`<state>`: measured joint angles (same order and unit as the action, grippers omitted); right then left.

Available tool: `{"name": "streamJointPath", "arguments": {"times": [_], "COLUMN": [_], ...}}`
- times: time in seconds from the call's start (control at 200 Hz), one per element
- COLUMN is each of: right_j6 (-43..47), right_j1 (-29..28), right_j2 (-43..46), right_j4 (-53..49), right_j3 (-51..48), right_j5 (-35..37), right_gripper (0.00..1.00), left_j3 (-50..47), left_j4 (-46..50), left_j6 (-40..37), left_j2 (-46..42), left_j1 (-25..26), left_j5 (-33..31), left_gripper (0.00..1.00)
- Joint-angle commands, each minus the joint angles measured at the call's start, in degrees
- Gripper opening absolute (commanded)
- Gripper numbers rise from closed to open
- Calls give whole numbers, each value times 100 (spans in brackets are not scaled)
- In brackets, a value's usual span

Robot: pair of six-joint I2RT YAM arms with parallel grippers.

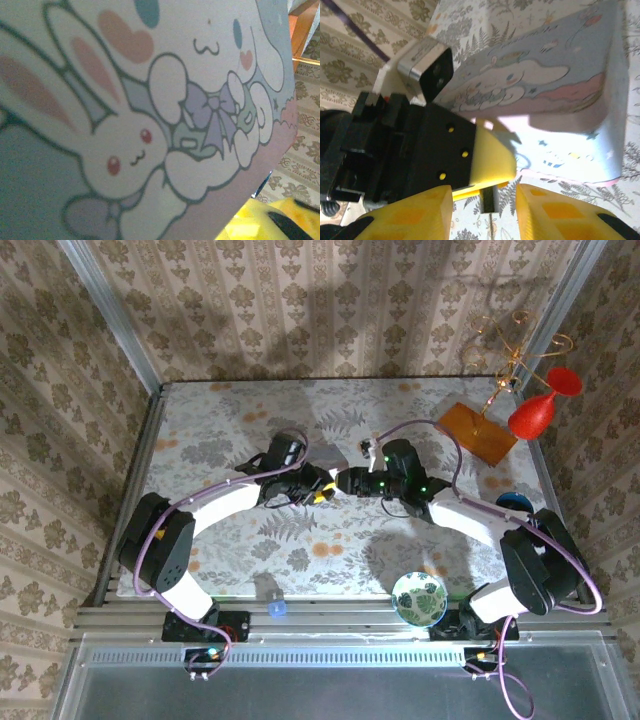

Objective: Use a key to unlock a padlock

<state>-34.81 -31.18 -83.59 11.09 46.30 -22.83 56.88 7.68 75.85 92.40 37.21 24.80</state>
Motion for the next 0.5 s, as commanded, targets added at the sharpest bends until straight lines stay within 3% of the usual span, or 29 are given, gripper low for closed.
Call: {"name": "streamJointPath", "arguments": {"times": [0.0, 0.27, 0.495], "right_j6": [-88, -359, -464], "right_j1": [-235, -542, -635], "right_j2": [269, 747, 605], "right_j4": [-198, -322, -328], "right_j3": [-131, -556, -572], "right_j5": [519, 1150, 1126], "right_gripper": [38, 39, 35], "left_j3": [16, 16, 22], "left_j4": [-83, -170, -197], "left_j6": [-35, 1, 13], "left_j2": [-120, -72, -33], "left_j1": [14, -12, -29], "left_j5": [113, 134, 148], "left_gripper": [0, 0, 0]}}
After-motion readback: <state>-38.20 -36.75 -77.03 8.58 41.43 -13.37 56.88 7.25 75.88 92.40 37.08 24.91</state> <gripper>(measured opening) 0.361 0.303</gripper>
